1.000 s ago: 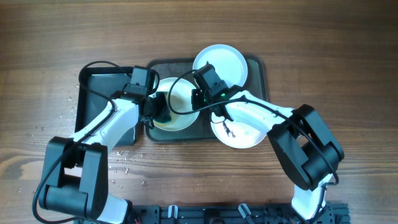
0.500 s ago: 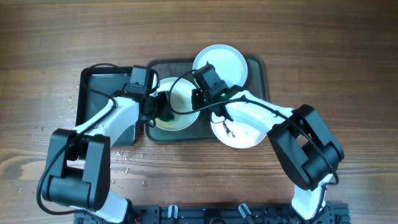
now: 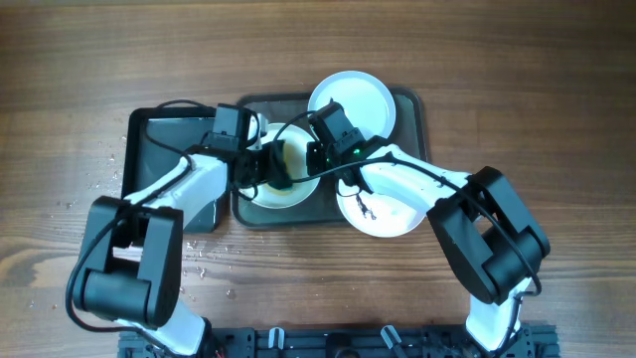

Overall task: Clean dirty plates on tray and stack at the side
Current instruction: 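Scrub the left plate with the sponge while the right gripper holds it, then carry the sponge with the left gripper back over the black water tray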

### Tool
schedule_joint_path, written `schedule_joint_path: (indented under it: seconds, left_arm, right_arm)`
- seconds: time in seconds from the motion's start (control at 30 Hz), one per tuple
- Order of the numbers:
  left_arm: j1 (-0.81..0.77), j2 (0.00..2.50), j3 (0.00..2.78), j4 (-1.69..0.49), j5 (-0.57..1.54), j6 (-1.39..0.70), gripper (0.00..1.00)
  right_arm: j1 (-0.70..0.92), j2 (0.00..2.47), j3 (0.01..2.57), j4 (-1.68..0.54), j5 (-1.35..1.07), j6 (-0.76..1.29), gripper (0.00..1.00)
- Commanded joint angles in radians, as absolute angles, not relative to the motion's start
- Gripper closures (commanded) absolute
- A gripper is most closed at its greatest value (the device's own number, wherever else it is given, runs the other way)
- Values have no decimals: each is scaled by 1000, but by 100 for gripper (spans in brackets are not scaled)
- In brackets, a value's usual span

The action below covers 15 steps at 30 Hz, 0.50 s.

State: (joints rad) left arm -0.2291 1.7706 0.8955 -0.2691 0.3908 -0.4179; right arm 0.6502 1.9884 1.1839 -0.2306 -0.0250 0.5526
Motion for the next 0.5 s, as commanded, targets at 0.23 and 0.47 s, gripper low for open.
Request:
schedule_joint_path:
  seconds: [0.23,0.47]
  left_arm:
    - [-263,1827,884,-131,624,-427,96]
    - [-218,1774,886,-93,650,-426,96]
  right_arm:
    - [664,2004,1182,-219,-75,551,96]
    - [664,2004,1182,-221,-75,550,96]
